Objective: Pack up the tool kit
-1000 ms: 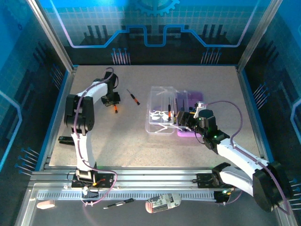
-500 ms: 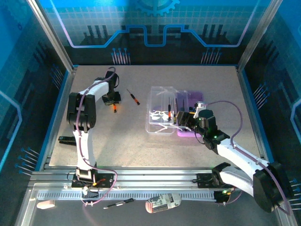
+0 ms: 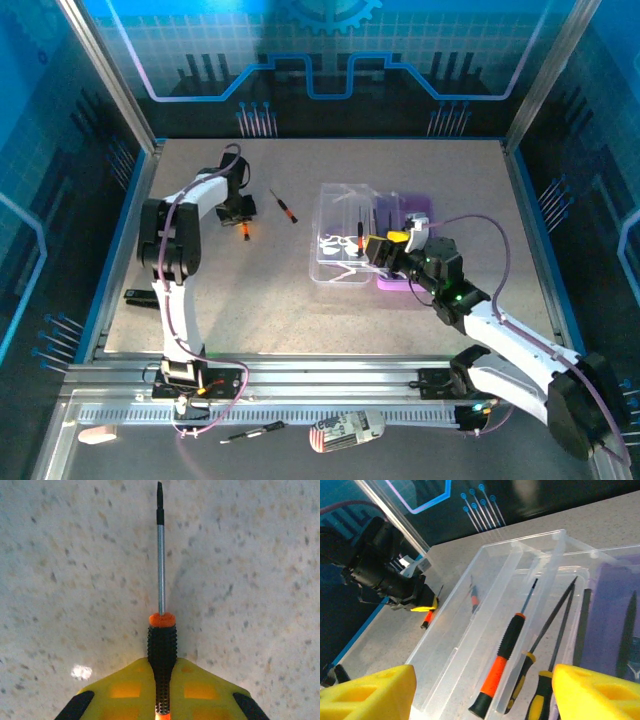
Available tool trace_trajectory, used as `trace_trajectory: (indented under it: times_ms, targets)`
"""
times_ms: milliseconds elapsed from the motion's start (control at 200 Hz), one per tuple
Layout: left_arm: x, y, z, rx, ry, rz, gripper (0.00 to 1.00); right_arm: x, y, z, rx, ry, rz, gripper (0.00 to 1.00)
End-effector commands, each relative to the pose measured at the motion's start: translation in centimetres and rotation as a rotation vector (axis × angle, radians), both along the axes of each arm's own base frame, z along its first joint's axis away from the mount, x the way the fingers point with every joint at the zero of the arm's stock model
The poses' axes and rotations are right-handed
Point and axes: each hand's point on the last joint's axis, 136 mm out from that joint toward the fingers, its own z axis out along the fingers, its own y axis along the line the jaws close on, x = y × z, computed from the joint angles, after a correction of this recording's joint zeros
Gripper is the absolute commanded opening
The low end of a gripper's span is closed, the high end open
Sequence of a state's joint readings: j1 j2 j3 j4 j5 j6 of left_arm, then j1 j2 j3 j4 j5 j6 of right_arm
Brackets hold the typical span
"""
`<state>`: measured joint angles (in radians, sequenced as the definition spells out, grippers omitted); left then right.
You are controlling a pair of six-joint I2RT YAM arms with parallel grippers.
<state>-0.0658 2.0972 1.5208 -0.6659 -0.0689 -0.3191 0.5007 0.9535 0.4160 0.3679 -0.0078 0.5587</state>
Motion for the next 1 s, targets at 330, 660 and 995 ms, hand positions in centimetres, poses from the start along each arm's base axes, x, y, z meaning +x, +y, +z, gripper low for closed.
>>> trace_trajectory:
  times_ms: [330, 660, 995]
  targets:
    - [-2.7, -7.7, 8.2, -0.121, -0.160, -0.105, 0.10, 0.1, -1.6, 0.6, -0.019, -0.049, -0.090, 0.73]
    - [-4.5, -15.0, 14.8, -0.205, -0.271, -0.230, 0.10, 0.2, -2.9, 0.5, -0.018, -0.048, -0.160, 0.73]
    - [-7.1, -22.0, 19.9, -0.341, -0.340, -0.349, 0.10, 0.4, -3.4, -0.2, -0.034, -0.034, -0.193, 0.73]
